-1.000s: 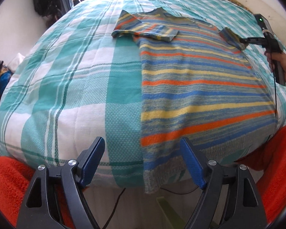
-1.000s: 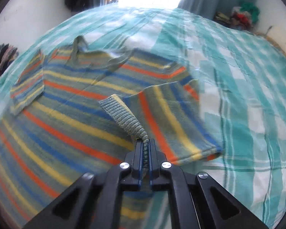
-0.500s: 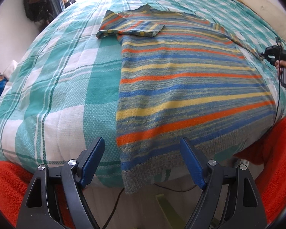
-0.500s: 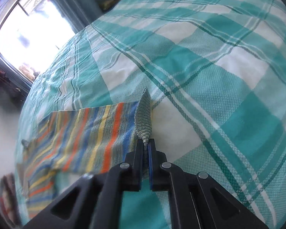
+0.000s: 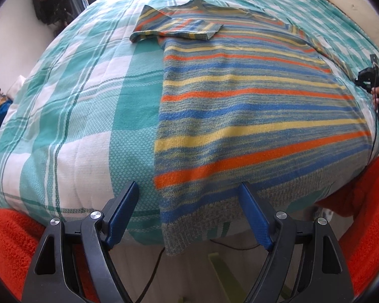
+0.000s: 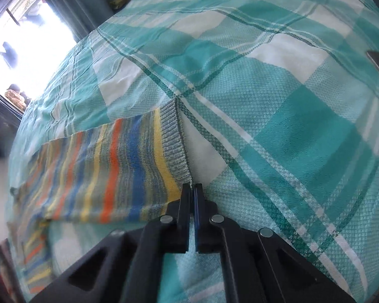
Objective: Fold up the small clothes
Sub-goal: 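Pull the sleeve outward from the body with the right tool and release, then grasp the cuff of the other sleeve with the left tool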
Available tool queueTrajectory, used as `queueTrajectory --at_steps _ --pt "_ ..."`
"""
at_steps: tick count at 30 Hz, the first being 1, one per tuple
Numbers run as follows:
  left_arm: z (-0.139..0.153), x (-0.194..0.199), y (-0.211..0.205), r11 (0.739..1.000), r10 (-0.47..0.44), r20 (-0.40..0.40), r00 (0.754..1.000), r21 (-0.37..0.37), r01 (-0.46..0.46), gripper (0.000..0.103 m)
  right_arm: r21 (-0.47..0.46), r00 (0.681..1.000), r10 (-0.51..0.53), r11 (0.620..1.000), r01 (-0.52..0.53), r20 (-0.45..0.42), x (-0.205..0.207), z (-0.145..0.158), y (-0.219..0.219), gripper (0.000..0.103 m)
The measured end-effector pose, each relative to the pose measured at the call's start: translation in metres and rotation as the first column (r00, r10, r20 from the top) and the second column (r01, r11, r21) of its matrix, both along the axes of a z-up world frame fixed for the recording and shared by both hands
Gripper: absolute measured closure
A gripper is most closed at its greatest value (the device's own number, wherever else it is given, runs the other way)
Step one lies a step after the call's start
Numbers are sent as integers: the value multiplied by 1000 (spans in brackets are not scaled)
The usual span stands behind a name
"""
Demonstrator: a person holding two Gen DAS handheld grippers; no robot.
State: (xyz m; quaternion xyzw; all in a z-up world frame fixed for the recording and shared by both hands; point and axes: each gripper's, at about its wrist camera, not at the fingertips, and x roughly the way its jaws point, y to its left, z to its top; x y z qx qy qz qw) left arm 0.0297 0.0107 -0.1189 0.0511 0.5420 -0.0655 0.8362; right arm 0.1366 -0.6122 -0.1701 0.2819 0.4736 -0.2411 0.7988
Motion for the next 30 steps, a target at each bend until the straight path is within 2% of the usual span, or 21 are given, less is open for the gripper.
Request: queueTrajectory --at_steps 3,5,7,9,10,12,14,16,18,21,23,24,26,29,30 --pt "4 0 15 999 45 -5 999 3 -45 21 -133 997 47 990 -56 -65 10 1 16 102" --pt "11 -1 30 997 77 -3 997 4 -77 21 -171 995 65 982 -77 -74 11 1 20 101" --pt "23 -3 48 994 110 11 994 -3 -110 21 -160 995 90 982 -97 -51 4 4 19 89" --pt "41 -5 68 990 140 38 989 -12 -140 21 -147 995 91 985 -95 -33 -7 12 17 61" --pt "51 -4 77 988 153 55 987 -17 -152 20 -163 996 82 983 -86 -32 -15 19 20 56" --pt "77 2 91 984 177 96 979 -41 -174 20 -245 996 85 965 -92 -39 -31 38 33 54" --pt "106 14 96 978 195 143 970 -105 -181 16 -314 987 155 936 -159 -37 -44 60 60 54" --pt "136 28 89 969 192 195 962 -191 -155 12 -340 968 249 909 -243 -26 -56 78 96 53" --pt "160 46 70 960 155 238 959 -267 -89 7 -315 933 359 885 -341 -2 -66 87 141 48" --pt "172 78 21 950 50 290 956 -310 45 4 -264 863 503 839 -477 39 -76 85 217 44" --pt "158 105 -19 946 -62 299 952 -286 151 3 -225 817 573 806 -547 67 -79 71 264 43" --pt "145 120 -40 949 -119 287 951 -247 193 3 -212 795 602 789 -577 75 -80 63 284 43" --pt "111 151 -76 959 -208 267 941 -135 250 5 -201 763 644 755 -624 55 -79 42 316 43" --pt "63 186 -109 945 -325 278 904 54 323 8 -215 712 702 694 -687 -8 -82 23 344 43" --pt "44 197 -112 944 -331 252 910 97 316 10 -249 696 718 670 -699 -24 -85 22 348 43"
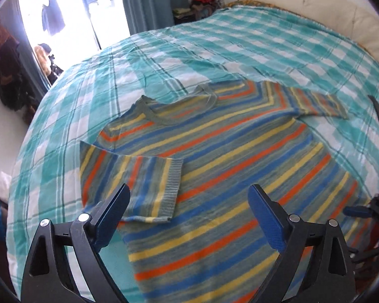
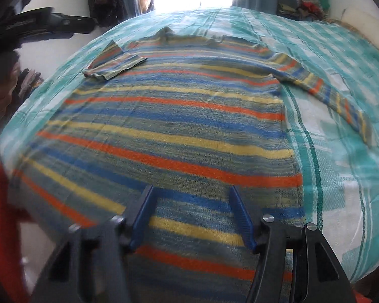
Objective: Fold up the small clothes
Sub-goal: 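Grasp the cuff of the other sleeve with the left tool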
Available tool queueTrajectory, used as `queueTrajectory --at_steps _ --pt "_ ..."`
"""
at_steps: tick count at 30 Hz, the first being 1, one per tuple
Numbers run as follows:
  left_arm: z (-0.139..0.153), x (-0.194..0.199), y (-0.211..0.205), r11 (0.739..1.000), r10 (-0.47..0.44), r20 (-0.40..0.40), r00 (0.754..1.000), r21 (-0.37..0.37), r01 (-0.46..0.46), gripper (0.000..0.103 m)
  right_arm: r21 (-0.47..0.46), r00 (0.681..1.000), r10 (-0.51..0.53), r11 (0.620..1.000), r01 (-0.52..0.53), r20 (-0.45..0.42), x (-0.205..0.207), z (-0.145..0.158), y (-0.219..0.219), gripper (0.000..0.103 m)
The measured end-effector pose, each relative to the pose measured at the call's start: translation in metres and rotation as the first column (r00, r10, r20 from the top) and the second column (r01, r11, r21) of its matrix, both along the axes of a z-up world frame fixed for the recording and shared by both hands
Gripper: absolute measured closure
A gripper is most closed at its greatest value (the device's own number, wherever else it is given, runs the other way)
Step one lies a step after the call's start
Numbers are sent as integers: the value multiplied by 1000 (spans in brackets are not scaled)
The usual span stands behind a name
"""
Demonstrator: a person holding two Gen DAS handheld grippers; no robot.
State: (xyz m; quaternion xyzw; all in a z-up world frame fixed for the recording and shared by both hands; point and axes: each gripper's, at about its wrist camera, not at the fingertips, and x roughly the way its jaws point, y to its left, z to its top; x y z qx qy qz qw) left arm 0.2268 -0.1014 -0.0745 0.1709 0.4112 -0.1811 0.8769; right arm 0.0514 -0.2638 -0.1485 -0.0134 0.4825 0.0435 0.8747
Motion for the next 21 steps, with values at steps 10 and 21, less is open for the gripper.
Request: queueTrajectory --at_steps 10,21 --pt "-57 13 42 998 0 -170 985 69 12 33 50 1000 -11 999 11 5 -10 -6 -10 40" --pt "-28 44 87 971 180 -207 962 -120 -207 98 49 999 -33 998 32 8 -8 -8 -9 37"
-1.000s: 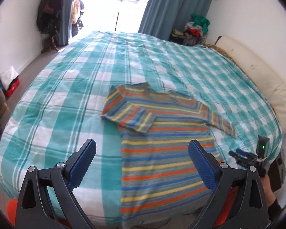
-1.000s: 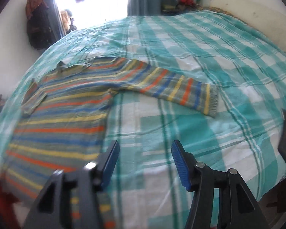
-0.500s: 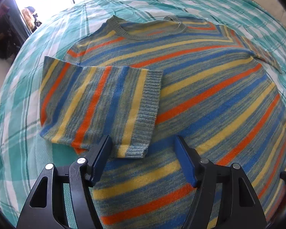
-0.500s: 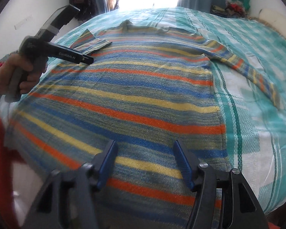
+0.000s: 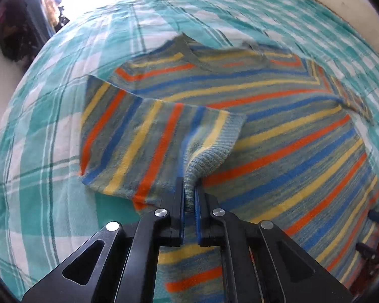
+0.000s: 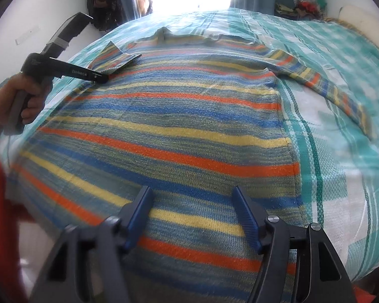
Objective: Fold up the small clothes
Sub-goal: 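Grasp the cuff of the other sleeve with the left tool, then pull the sleeve outward from the body with the left tool and release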
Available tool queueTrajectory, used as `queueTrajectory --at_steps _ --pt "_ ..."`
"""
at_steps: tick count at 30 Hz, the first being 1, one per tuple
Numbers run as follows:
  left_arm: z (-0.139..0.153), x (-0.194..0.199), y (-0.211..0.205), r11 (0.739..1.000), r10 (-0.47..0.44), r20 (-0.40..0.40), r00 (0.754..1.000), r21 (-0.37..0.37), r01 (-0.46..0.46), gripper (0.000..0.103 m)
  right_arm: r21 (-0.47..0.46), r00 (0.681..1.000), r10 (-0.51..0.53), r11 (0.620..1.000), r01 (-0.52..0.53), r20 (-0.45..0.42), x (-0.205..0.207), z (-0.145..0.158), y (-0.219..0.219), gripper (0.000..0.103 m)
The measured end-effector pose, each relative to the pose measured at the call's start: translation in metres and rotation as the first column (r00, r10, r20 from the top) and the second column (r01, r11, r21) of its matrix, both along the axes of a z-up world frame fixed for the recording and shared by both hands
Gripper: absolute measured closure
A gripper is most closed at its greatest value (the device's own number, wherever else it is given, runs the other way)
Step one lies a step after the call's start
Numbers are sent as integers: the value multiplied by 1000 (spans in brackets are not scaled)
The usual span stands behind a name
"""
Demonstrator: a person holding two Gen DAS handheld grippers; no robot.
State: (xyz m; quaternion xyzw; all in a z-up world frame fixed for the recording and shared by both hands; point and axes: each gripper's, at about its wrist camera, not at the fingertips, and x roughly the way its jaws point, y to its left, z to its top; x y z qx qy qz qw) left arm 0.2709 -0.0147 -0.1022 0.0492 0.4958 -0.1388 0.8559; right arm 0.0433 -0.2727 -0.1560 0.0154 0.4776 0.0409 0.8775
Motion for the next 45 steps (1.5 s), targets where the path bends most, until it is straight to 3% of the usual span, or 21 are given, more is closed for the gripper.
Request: queueTrajectory --at_steps 1,2,3,5,7,9,11,13,18,22,28,32,45 --pt "15 3 27 992 91 16 996 -84 -90 98 0 1000 -1 1000 1 1 0 0 0 37" --pt "27 6 59 965 205 14 979 -173 -199 98 -2 1000 0 1000 0 2 -1 0 0 37" --pt "35 8 95 912 323 -9 946 -263 -314 98 -5 1000 1 1000 -1 2 -1 0 1 37" --pt "36 9 162 775 519 -80 851 -375 -508 98 -8 1000 3 1000 -3 2 -1 0 1 37" --pt "26 7 213 679 634 -135 761 -373 -632 98 -6 1000 3 1000 -3 1 -1 -1 1 36" --pt "9 1 248 616 697 -179 694 -345 -708 99 -4 1000 1 1000 -1 0 0 -1 1 35" --pt "-10 -6 265 564 723 -234 651 -344 -750 99 -6 1000 0 1000 0 0 0 -1 1 35" --pt "-25 -14 271 536 729 -268 631 -351 -768 99 -11 1000 1 1000 -1 2 0 -2 2 35" --pt "-25 -25 268 557 741 -220 634 -325 -764 99 -14 1000 1 1000 -1 3 0 -2 2 34" --pt "-34 -22 266 595 745 -194 638 -238 -768 99 -22 1000 1 1000 -1 4 0 -4 2 33" --pt "-59 -26 270 578 764 -208 610 -198 -791 99 -22 1000 1 1000 -1 3 2 -4 2 32" --pt "-60 -24 266 599 761 -184 622 -168 -783 99 -21 1000 2 1000 -2 5 3 -5 1 32" --pt "-62 -25 263 614 756 -171 632 -151 -775 99 -23 1000 0 1000 0 3 3 -6 2 31"
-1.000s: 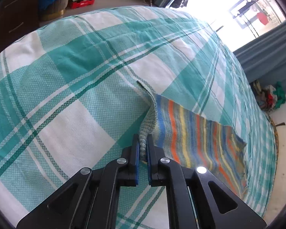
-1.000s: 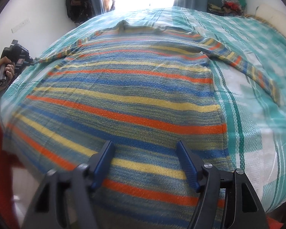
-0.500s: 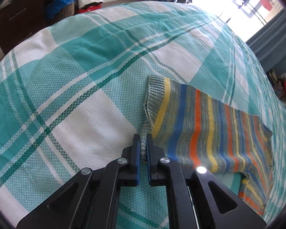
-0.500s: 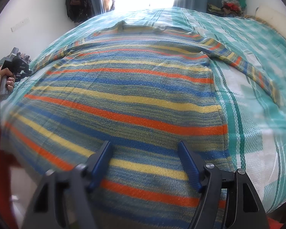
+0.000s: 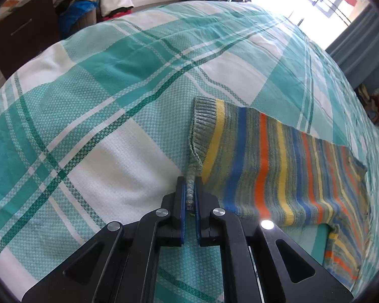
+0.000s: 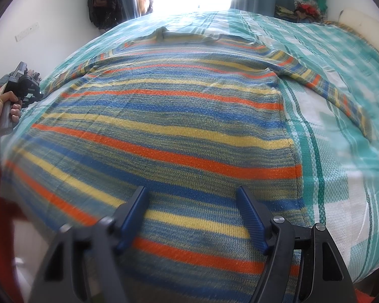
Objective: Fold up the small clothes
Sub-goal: 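Pull the sleeve outward from the body with the left tool and release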
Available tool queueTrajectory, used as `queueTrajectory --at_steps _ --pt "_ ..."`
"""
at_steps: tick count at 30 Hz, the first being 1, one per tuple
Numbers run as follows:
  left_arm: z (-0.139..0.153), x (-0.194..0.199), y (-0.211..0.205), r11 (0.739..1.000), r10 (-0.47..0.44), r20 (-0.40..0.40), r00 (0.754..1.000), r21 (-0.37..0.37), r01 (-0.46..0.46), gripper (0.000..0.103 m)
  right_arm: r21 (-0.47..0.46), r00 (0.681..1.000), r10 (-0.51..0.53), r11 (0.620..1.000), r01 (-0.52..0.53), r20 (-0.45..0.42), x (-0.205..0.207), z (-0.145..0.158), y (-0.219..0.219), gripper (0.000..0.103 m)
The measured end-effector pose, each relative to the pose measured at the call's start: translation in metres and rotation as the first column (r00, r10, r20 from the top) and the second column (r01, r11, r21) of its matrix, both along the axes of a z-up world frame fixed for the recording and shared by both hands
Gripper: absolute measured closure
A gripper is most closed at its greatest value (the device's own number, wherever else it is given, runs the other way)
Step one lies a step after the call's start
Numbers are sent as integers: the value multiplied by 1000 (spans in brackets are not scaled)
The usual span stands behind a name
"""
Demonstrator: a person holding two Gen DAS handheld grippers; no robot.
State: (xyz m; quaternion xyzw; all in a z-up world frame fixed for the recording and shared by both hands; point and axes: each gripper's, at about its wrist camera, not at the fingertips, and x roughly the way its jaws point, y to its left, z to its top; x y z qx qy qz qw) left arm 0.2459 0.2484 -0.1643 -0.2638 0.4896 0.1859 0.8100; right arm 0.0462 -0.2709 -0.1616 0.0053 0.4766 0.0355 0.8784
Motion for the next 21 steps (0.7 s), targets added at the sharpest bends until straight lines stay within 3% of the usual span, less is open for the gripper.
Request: queueTrajectory --at_steps 12,15,18,20,21 --pt "1 4 -5 999 -21 -33 999 30 22 99 -15 1000 9 1000 -9 7 -1 -2 0 31" --pt "2 4 -5 999 -30 -39 999 38 31 94 -25 1000 11 1000 -10 8 0 -3 0 29" --pt "9 -7 -10 998 -57 -19 998 40 58 78 -28 1000 7 1000 -7 8 0 -3 0 27" --pt "17 -22 -15 996 -84 -3 996 39 84 37 -23 1000 7 1000 -7 1 -1 -1 -2 26" --pt "23 -33 -19 994 -95 4 995 54 95 29 -17 1000 7 1000 -7 -6 -2 2 -4 26"
